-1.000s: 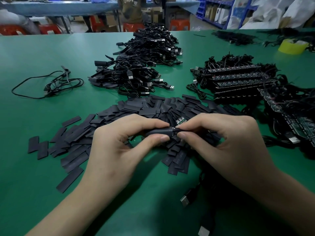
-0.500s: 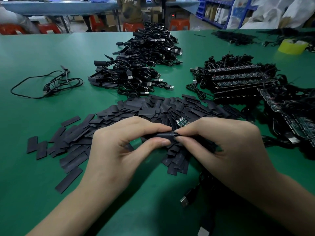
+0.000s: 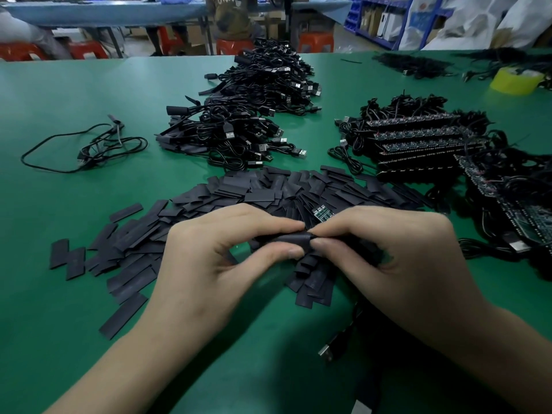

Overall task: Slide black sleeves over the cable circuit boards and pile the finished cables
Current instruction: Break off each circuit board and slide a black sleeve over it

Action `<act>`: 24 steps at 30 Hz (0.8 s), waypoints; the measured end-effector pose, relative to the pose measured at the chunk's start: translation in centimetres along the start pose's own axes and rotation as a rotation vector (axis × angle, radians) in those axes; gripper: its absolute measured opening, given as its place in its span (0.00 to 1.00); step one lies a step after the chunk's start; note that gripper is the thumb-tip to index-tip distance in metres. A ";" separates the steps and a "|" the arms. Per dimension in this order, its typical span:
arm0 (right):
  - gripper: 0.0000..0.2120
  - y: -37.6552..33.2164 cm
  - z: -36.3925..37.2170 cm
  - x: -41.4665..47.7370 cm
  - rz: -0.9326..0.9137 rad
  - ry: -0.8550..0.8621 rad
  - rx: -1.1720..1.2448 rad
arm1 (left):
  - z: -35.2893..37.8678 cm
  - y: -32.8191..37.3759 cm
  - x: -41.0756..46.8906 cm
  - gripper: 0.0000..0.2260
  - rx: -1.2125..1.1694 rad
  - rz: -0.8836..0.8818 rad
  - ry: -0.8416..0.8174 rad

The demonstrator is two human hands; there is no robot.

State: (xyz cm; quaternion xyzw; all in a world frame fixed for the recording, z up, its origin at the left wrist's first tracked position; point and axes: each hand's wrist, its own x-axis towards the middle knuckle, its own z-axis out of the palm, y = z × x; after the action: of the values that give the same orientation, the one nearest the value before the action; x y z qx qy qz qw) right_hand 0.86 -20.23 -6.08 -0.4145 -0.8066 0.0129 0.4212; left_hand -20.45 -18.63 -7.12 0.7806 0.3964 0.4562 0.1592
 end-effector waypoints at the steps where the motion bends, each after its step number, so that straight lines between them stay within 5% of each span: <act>1: 0.02 0.1 0.0 0.1 0.023 0.013 0.011 | 0.1 0.0 0.0 0.09 -0.027 -0.037 0.034; 8: 0.02 0.3 0.6 0.1 0.079 0.042 0.028 | 0.9 0.9 -0.3 0.15 -0.204 -0.248 0.268; 24: 0.03 0.0 1.1 -0.2 0.082 0.042 -0.011 | 1.1 1.5 -0.4 0.21 -0.019 -0.180 0.216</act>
State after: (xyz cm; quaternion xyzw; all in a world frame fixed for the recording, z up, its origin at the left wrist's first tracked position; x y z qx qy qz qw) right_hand 0.14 -20.01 -6.91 -0.4497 -0.7800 0.0170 0.4348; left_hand -18.91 -19.76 -7.04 0.6869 0.4753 0.5250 0.1631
